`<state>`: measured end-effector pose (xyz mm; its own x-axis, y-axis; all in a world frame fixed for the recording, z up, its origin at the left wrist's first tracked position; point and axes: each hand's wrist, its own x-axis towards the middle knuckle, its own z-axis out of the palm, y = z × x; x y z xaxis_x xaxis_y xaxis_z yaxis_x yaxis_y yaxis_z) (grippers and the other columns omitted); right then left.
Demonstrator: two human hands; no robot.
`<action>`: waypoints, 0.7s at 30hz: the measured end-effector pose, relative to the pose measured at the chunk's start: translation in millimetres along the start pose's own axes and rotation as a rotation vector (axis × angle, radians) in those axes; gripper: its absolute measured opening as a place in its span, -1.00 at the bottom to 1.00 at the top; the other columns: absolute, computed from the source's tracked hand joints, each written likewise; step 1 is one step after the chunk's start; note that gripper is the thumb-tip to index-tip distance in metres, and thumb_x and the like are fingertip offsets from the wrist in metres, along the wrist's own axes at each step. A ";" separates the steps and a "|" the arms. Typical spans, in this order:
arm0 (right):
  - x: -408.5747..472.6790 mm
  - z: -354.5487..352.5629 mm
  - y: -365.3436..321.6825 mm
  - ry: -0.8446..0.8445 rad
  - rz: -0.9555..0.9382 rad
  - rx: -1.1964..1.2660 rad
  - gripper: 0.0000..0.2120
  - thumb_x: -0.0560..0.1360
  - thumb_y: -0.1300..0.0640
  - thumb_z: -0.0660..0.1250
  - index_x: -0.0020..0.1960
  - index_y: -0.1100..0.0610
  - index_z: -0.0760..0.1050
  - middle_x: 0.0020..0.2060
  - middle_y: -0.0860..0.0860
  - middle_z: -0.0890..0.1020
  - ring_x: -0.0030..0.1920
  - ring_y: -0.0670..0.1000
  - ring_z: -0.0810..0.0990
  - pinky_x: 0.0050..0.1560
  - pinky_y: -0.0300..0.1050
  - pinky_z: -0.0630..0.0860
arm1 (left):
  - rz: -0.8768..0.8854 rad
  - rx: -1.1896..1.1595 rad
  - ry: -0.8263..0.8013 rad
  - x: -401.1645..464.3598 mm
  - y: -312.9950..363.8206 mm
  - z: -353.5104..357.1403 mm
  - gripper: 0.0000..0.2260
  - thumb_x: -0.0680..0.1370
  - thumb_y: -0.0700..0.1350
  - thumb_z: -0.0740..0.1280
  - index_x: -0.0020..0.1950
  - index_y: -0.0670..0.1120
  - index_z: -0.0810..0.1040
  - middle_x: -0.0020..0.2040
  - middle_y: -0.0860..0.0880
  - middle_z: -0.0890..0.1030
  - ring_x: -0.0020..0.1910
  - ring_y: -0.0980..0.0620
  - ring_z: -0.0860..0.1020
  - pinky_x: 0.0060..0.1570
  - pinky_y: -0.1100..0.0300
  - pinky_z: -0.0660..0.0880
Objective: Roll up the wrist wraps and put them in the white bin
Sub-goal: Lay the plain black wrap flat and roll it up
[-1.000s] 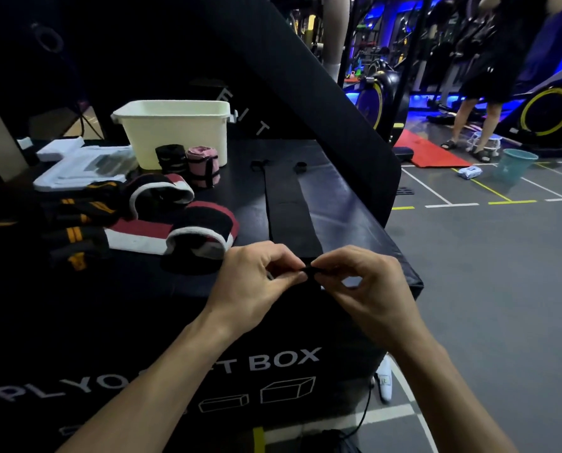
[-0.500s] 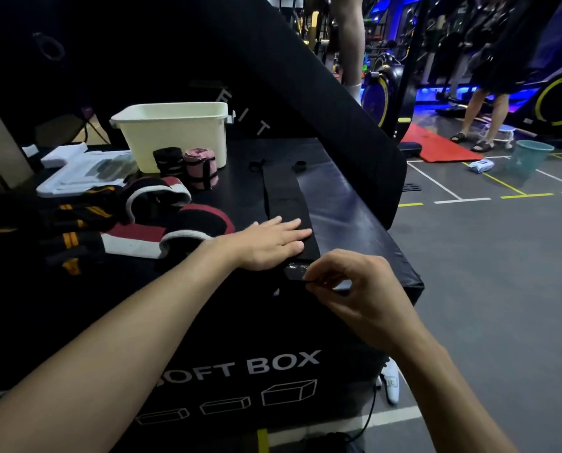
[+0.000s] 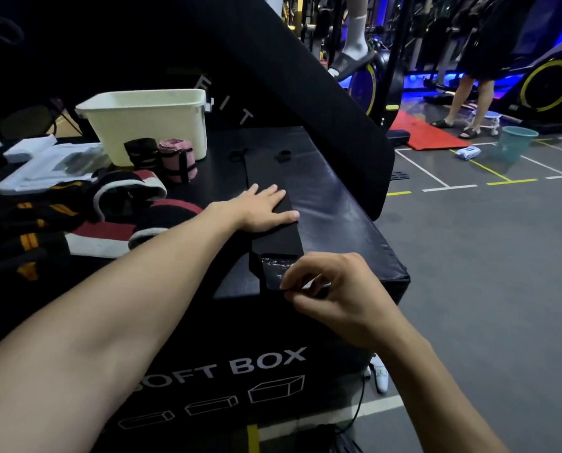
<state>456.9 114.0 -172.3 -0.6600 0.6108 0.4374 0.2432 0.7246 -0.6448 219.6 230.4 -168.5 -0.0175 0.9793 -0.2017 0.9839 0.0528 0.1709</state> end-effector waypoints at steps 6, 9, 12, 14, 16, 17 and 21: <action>2.8 -1.1 1.7 -0.038 0.008 -0.009 -0.84 0.41 0.26 0.48 -0.11 0.02 0.68 -0.21 -0.15 0.69 -0.19 -0.16 0.66 -0.17 -0.37 0.49 | 0.058 -0.137 0.099 20.4 -13.3 1.8 -0.30 0.53 0.44 0.23 0.56 0.11 0.23 0.65 0.00 0.20 0.67 -0.14 -0.05 0.57 -0.20 0.08; 3.0 -0.4 1.1 -0.050 0.002 -0.010 -0.84 0.41 0.27 0.49 -0.11 0.02 0.68 -0.21 -0.15 0.69 -0.19 -0.17 0.66 -0.17 -0.37 0.50 | 0.049 -0.166 0.149 27.0 -7.7 -2.1 -0.37 0.50 0.39 0.33 0.42 0.06 0.34 0.44 -0.08 0.44 0.59 -0.17 0.19 0.53 -0.23 0.13; 2.8 0.6 2.0 -0.083 -0.002 -0.016 -0.84 0.42 0.28 0.49 -0.12 0.03 0.67 -0.22 -0.14 0.67 -0.19 -0.16 0.65 -0.18 -0.36 0.52 | 0.029 -0.198 0.211 34.1 1.5 -3.1 -0.39 0.45 0.37 0.38 0.36 0.06 0.40 0.31 0.02 0.50 0.45 -0.08 0.33 0.47 -0.26 0.18; 3.1 0.7 2.6 -0.089 0.003 -0.008 -0.84 0.42 0.30 0.48 -0.12 0.05 0.68 -0.22 -0.14 0.67 -0.20 -0.16 0.65 -0.18 -0.36 0.52 | 0.019 -0.193 0.229 38.4 6.2 -4.0 -0.38 0.42 0.34 0.35 0.39 0.05 0.44 0.31 0.03 0.52 0.41 -0.09 0.37 0.42 -0.23 0.27; 2.6 -0.1 2.4 -0.088 0.011 0.006 -0.83 0.41 0.31 0.47 -0.12 0.06 0.68 -0.23 -0.14 0.67 -0.21 -0.15 0.65 -0.18 -0.36 0.51 | 0.010 -0.171 0.223 42.7 9.9 -4.5 -0.38 0.43 0.33 0.30 0.40 0.04 0.47 0.31 0.02 0.52 0.43 -0.14 0.37 0.41 -0.24 0.30; 2.3 -0.5 2.3 -0.087 0.011 0.010 -0.83 0.40 0.32 0.47 -0.12 0.07 0.68 -0.22 -0.14 0.67 -0.21 -0.15 0.65 -0.18 -0.36 0.51 | 0.003 -0.146 0.201 44.0 11.3 -4.6 -0.39 0.47 0.32 0.28 0.45 0.05 0.44 0.39 -0.01 0.48 0.49 -0.18 0.32 0.45 -0.27 0.25; 1.1 -1.4 1.8 -0.082 0.001 0.008 -0.82 0.41 0.31 0.48 -0.11 0.05 0.67 -0.21 -0.14 0.67 -0.21 -0.15 0.65 -0.18 -0.38 0.49 | -0.036 -0.115 0.094 47.2 11.0 1.0 -0.37 0.62 0.24 0.16 0.66 0.11 0.14 0.70 -0.04 -0.02 0.67 -0.17 -0.12 0.57 -0.26 -0.15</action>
<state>457.6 116.4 -172.1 -0.7156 0.5835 0.3841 0.2388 0.7211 -0.6504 229.8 277.1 -177.1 -0.0745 0.9900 -0.1199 0.9556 0.1053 0.2752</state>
